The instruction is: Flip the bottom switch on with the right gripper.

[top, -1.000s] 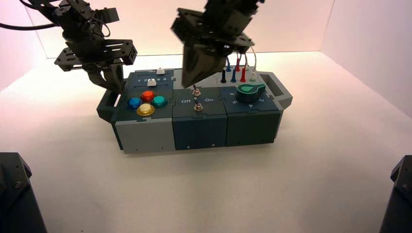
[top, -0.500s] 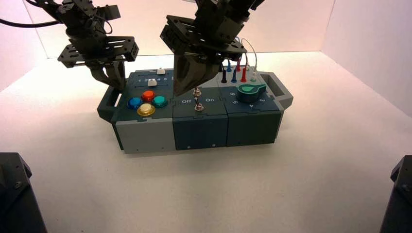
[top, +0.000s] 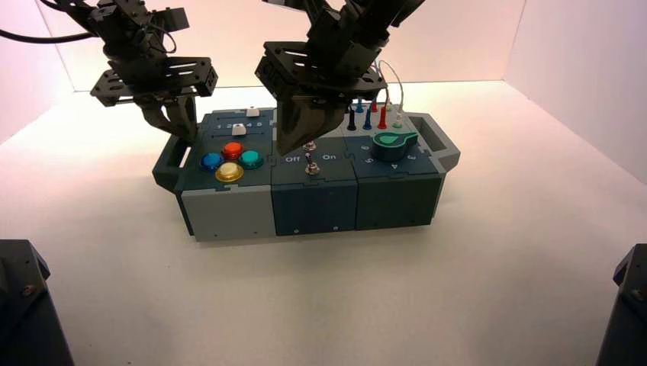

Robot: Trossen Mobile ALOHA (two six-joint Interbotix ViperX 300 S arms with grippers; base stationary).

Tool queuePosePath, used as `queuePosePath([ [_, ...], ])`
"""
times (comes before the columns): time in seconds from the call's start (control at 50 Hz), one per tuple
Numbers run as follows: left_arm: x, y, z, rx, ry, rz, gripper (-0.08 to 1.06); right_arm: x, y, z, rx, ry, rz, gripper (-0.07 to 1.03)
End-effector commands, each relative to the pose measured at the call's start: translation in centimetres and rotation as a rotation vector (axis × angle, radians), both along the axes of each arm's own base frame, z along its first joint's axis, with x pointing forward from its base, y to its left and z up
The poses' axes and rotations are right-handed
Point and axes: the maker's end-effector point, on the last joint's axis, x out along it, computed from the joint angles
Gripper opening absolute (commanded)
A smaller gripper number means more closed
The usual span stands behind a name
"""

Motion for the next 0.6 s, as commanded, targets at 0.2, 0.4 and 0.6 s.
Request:
queuePosePath([
  [0.2,0.6,-0.2,0.9,-0.007,-0.035,-0.005,-0.03,1.2,-1.0,0.3,0.004,-0.017,-0.037,-0.02],
  [0.4,0.6,-0.2,0.9,-0.006,-0.033,-0.006,-0.03,1.3,-1.7,-0.1,-0.011,-0.016,-0.042,-0.02],
  [0.6,0.5,-0.2,0.8,-0.005,-0.031,-0.007,-0.03,1.5,-1.7,-0.3,-0.015,-0.015,-0.043,-0.02],
])
